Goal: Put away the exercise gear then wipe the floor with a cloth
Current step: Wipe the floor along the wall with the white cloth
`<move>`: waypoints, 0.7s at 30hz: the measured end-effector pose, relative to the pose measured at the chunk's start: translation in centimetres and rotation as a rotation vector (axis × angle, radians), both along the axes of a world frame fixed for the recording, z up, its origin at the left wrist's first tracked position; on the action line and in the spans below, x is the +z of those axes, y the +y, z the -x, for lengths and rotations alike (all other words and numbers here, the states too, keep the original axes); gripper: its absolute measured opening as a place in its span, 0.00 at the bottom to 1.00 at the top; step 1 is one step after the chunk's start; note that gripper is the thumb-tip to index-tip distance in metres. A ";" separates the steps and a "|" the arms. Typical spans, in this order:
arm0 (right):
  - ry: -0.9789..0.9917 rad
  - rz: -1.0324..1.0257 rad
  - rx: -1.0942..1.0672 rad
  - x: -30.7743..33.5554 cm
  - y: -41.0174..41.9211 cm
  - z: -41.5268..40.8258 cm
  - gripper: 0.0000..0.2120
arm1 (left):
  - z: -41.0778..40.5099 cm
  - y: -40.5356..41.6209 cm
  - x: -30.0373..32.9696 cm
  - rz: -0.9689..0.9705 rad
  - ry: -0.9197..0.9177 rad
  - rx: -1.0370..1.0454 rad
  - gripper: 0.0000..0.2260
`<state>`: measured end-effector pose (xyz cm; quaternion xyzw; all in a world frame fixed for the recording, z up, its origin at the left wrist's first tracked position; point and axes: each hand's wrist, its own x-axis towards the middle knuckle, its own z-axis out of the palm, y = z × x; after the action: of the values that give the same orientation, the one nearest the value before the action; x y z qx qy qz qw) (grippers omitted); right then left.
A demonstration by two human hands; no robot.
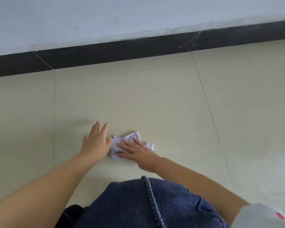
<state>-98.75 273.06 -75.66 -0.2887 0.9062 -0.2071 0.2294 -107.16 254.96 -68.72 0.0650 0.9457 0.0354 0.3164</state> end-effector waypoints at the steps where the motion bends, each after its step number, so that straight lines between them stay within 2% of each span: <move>1: 0.026 0.004 -0.073 0.4 1.2 1.7 0.44 | 0.5 -0.3 0.1 -0.022 0.016 0.007 0.27; 5: -0.008 -0.161 -0.742 0.9 9.3 5.3 0.41 | 2.1 -1.9 0.5 -0.081 0.039 -0.011 0.26; 8: -0.094 -0.280 -1.196 2.0 16.2 1.5 0.43 | 2.9 -3.3 -0.3 -0.057 0.074 0.006 0.25; 10: -0.131 -0.319 -1.349 2.3 16.6 -2.5 0.45 | 3.3 -3.5 -0.9 -0.025 0.069 0.040 0.25; 14: -0.272 -0.269 -1.428 4.5 11.3 -5.7 0.42 | 3.6 -0.8 0.4 -0.009 -0.082 0.155 0.25; 16: -0.423 -0.232 -1.245 7.1 9.3 -4.5 0.43 | 2.8 1.0 2.8 -0.042 -0.133 0.104 0.25; 18: -0.558 -0.176 -1.008 10.5 7.9 -2.4 0.42 | 1.6 1.9 6.0 -0.071 -0.113 -0.056 0.24; 21: -0.565 -0.172 -0.819 16.9 6.2 0.7 0.37 | 0.0 1.2 11.9 -0.084 -0.146 -0.119 0.24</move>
<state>-99.47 279.30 -58.72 0.1776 0.8615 -0.2747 0.3885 -107.13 256.14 -56.81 0.1316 0.9123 0.0609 0.3831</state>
